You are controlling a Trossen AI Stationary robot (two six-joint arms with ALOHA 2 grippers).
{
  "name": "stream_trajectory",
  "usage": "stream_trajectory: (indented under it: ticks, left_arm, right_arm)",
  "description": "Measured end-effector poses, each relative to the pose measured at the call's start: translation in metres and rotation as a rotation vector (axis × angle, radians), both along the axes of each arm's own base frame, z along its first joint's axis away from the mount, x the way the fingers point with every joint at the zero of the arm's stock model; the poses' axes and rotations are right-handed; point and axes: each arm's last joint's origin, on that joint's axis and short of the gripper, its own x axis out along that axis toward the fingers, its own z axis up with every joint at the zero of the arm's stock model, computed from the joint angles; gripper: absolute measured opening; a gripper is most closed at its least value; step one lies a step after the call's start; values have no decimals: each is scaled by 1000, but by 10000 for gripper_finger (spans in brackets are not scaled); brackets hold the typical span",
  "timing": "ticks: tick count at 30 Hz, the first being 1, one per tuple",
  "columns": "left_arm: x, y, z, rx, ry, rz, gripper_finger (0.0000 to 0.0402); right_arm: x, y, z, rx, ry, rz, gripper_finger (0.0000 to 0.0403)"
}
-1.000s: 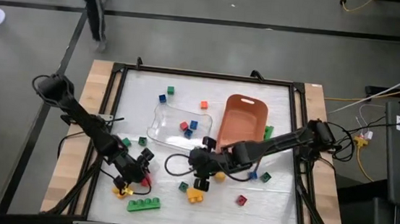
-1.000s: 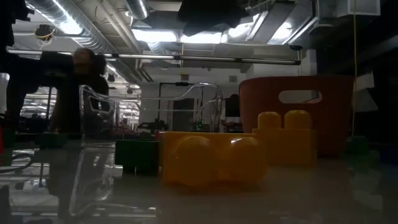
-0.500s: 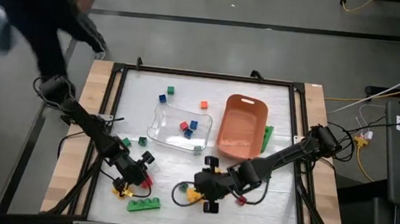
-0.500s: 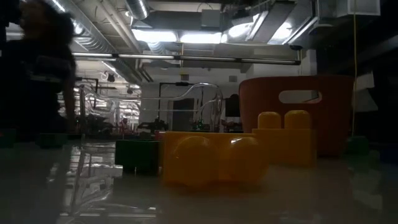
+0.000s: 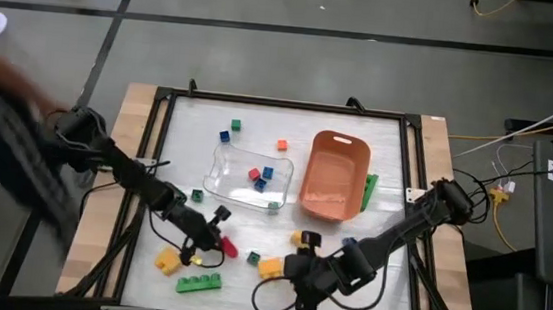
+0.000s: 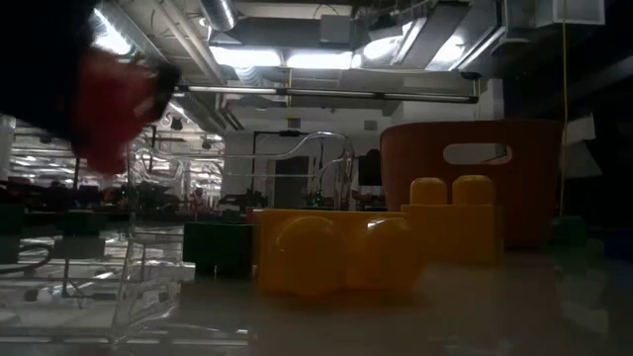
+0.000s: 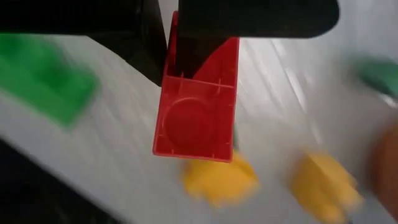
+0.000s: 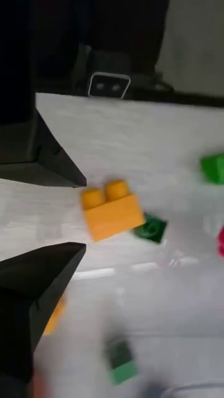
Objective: Sort blocks by size
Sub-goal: Put the big red game piece into the orange bin
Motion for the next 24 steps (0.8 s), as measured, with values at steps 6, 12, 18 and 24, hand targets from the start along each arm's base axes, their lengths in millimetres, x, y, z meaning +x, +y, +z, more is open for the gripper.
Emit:
stream_trajectory:
  ticks: [6, 12, 18, 24]
  left_arm:
    - [28, 21, 29, -38, -344, 55, 4]
    - [56, 59, 48, -8, -582, 189, 7]
    - [106, 91, 54, 57, -609, 303, 9]
    - [157, 117, 42, 82, -583, 383, 10]
  right_arm:
    - [-16, 7, -4, 42, 66, -184, 159]
    - [-35, 22, -6, 45, 93, -240, 159]
    - [-47, 33, -6, 16, 51, -255, 159]
    - [-47, 33, -6, 37, 48, -295, 159]
